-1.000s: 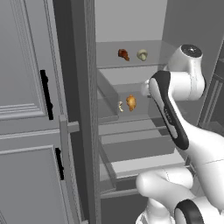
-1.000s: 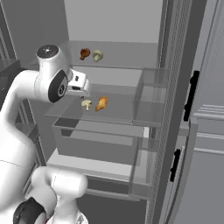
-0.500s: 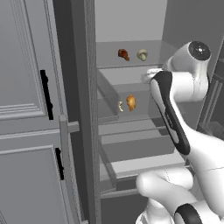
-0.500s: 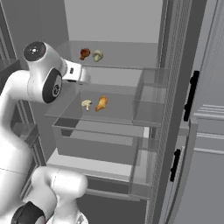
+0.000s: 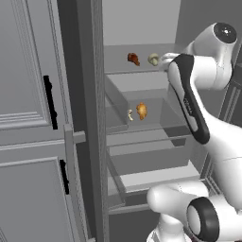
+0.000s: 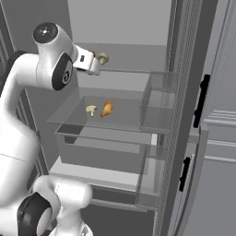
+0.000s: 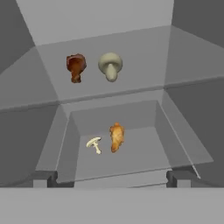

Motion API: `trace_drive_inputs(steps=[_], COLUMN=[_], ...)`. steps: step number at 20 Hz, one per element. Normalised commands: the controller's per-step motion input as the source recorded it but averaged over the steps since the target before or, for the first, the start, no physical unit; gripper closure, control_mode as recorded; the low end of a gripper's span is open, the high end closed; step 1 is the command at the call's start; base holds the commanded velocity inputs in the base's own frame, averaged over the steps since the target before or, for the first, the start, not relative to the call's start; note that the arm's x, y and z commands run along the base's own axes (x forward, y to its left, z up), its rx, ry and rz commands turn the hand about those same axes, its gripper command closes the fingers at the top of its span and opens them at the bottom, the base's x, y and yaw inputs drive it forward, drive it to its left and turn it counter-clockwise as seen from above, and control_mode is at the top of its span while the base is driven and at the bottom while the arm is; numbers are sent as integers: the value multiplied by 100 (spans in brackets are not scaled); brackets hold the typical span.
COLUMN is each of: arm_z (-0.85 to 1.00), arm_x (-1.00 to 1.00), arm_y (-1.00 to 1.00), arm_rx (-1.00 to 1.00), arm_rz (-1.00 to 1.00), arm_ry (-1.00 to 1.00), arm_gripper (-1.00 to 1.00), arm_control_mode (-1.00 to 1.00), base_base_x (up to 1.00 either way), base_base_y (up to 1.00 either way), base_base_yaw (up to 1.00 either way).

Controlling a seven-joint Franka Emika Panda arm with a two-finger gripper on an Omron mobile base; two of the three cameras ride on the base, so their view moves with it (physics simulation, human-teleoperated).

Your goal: Place one mushroom and one chicken drumstick in each tupperware on the nearby counter, to pack two identical lunches.

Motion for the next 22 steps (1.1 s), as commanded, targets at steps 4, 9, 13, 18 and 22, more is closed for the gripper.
trace_drive_inputs(steps=[4, 9, 13, 18, 22], arm_z=[3, 0, -20, -39, -5], arm_x=[37, 45, 59, 49, 32], arm_y=[-2, 0, 0, 0, -5], arm_rx=[1, -1, -4, -7, -1], arm_rz=[0, 0, 0, 0, 0], arm_ry=[1, 0, 0, 0, 0], arm_gripper=[-100, -100, -100, -100, -100], arm_control_mode=[-100, -100, -100, -100, -100], base_base_x=[0, 0, 0, 0, 0], base_base_y=[0, 0, 0, 0, 0], base_base_yaw=[0, 0, 0, 0, 0])
